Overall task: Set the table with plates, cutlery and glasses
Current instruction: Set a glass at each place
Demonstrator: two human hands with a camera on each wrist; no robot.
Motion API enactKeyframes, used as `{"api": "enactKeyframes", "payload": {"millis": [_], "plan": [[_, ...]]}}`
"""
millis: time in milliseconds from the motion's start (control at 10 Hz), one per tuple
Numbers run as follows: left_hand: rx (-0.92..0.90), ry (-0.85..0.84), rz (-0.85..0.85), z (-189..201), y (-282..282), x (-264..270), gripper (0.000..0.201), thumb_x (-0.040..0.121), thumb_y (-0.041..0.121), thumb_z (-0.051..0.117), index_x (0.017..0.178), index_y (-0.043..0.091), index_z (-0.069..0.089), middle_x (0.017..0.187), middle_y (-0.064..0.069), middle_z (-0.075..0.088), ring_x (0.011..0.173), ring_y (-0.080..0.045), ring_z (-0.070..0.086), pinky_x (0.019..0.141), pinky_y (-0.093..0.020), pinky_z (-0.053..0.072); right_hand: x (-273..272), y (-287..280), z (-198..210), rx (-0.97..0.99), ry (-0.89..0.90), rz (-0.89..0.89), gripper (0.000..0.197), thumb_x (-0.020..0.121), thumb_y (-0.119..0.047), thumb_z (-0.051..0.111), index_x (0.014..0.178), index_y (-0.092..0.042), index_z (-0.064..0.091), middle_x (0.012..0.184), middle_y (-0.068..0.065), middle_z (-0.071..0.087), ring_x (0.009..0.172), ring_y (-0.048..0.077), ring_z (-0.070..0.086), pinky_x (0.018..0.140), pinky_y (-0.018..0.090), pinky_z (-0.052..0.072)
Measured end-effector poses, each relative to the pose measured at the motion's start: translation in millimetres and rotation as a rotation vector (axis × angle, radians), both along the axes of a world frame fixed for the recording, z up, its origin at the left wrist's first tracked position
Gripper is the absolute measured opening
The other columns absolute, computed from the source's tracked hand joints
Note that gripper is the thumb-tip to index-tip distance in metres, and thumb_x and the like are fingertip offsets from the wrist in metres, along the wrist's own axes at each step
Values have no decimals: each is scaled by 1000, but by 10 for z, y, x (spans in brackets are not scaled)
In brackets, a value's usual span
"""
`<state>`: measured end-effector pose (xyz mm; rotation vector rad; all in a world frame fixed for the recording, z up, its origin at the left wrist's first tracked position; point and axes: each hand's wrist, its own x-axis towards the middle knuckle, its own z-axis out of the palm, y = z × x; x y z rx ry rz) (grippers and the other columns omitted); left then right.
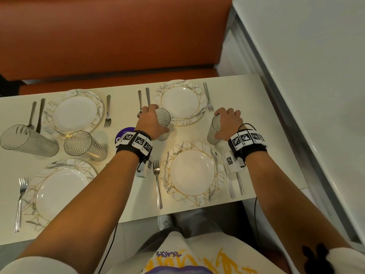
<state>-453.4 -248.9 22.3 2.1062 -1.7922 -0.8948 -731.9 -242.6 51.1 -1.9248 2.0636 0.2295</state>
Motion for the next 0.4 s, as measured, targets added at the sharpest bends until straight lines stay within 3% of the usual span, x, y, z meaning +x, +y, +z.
{"api": "enactKeyframes", "payload": {"millis": [200,300,400], "plan": [[-4,15,6,40,18,-9,108,69,33,96,154,16,33,151,-13,39,142,-36,41,111,-55,47,-21,-14,24,26,-20,-2,83,67,-18,82,139,-21,39,134,12,45,125,34,41,92,41,44],[5,13,-3,87,60,-10,117,67,43,95,158,17,27,156,-14,35,145,-38,37,112,-57,45,-33,15,60,63,-95,-20,98,68,-34,87,148,-22,33,143,17,39,132,40,38,104,50,39],[4,16,-15,171,101,-3,123,66,58,92,160,18,22,160,-14,32,146,-38,37,113,-58,44,2,34,136,-59,-4,9,102,64,-54,86,147,-22,36,135,15,50,125,36,42,99,46,38]]}}
